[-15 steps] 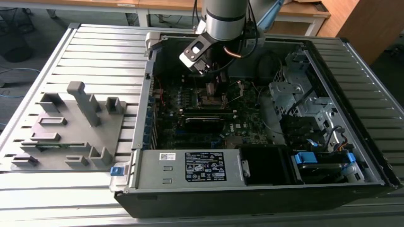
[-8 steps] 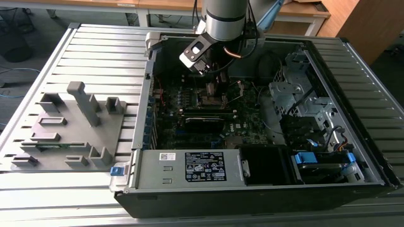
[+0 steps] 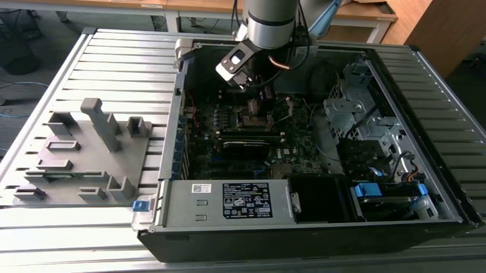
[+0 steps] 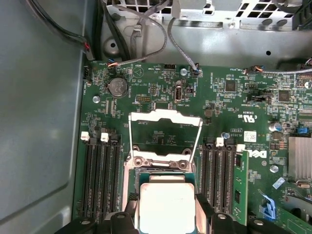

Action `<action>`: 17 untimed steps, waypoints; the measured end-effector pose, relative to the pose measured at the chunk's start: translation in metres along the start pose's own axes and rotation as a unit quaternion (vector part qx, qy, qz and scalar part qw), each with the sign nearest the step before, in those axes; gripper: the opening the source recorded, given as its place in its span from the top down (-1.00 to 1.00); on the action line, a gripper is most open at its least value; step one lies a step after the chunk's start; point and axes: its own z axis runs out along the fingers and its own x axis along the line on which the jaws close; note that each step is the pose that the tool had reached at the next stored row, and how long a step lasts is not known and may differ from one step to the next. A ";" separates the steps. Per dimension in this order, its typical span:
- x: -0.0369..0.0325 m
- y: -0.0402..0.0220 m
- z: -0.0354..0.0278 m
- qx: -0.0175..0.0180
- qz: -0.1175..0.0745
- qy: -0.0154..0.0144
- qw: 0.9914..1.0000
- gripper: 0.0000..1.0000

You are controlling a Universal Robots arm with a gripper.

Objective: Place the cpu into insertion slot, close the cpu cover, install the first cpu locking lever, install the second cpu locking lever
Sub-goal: 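Place the cpu into insertion slot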

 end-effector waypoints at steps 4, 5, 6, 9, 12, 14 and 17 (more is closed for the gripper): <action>0.0022 -0.0004 0.0057 0.000 0.000 0.000 1.000 -0.07; 0.0025 -0.0006 0.0073 0.000 0.000 0.000 1.000 -0.07; 0.0026 -0.0010 0.0086 0.000 0.000 0.000 1.000 -0.07; 0.0027 -0.0021 0.0120 0.000 0.000 0.000 1.000 -0.07; 0.0026 -0.0035 0.0159 0.000 0.000 0.000 1.000 -0.07; 0.0026 -0.0050 0.0181 0.000 0.000 0.000 1.000 -0.07; 0.0026 -0.0078 0.0228 0.000 0.000 0.000 1.000 -0.07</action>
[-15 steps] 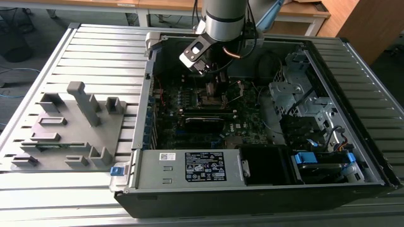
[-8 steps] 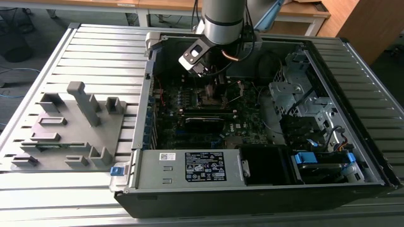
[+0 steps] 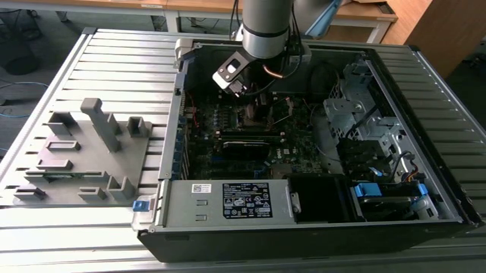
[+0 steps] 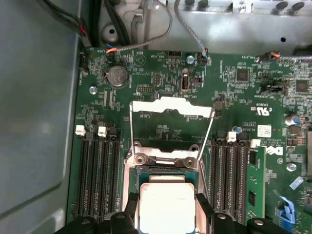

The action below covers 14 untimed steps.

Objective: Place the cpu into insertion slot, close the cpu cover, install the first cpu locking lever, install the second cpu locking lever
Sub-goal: 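Place the cpu into insertion slot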

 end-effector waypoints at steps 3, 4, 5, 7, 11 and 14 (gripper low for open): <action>-0.0001 -0.0013 0.0039 0.000 0.000 0.000 1.000 -0.07; -0.0001 -0.0015 0.0051 0.000 0.000 0.000 1.000 -0.07; -0.0001 -0.0017 0.0067 0.000 0.000 0.000 1.000 -0.07; -0.0002 -0.0020 0.0096 0.000 0.000 0.000 1.000 -0.07; -0.0003 -0.0020 0.0097 0.000 0.000 0.000 1.000 -0.07; -0.0002 -0.0020 0.0112 0.000 0.002 0.000 1.000 -0.07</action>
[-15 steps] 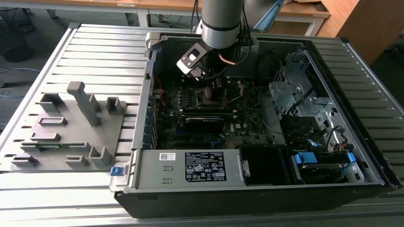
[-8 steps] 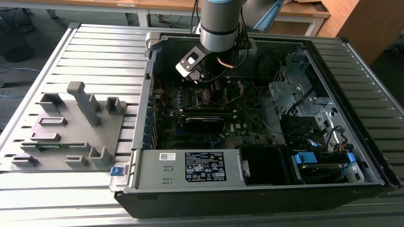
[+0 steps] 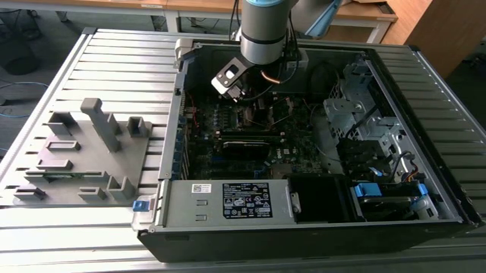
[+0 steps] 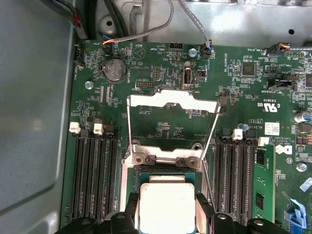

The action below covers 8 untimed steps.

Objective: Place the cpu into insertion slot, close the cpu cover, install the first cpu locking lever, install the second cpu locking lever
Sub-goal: 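Place the cpu into insertion slot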

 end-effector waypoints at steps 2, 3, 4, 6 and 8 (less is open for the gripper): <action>-0.0001 -0.0001 0.0005 0.000 0.007 -0.001 1.000 -0.07; -0.0001 -0.0001 0.0005 0.000 0.007 -0.001 1.000 -0.07; -0.0001 -0.0001 0.0005 0.000 0.007 -0.001 1.000 -0.07; 0.0000 -0.0001 0.0012 0.000 0.007 0.000 1.000 -0.07; -0.0001 -0.0002 0.0027 0.000 0.010 -0.001 1.000 -0.07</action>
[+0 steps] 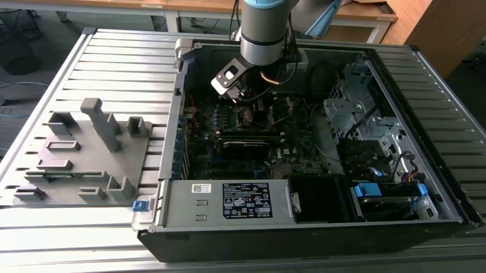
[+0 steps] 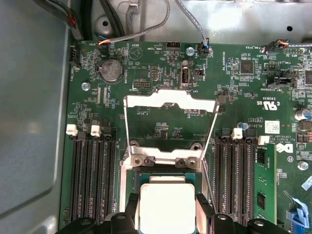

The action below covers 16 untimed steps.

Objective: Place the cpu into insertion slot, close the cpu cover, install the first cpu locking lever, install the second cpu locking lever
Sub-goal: 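Place the cpu into insertion slot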

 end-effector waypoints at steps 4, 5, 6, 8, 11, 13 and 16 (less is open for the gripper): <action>0.0000 -0.0001 0.0010 0.000 0.007 0.000 1.000 -0.07; -0.0001 -0.0001 0.0011 0.000 0.013 -0.001 1.000 -0.07; -0.0001 -0.0001 0.0011 0.000 0.016 -0.001 1.000 -0.07; -0.0001 -0.0001 0.0011 0.000 0.016 -0.001 1.000 -0.07; 0.0011 -0.0004 0.0015 0.000 0.016 -0.001 1.000 -0.07; 0.0013 -0.0006 0.0024 0.000 0.016 -0.001 1.000 -0.07; 0.0012 -0.0018 0.0049 -0.001 0.022 -0.001 1.000 -0.07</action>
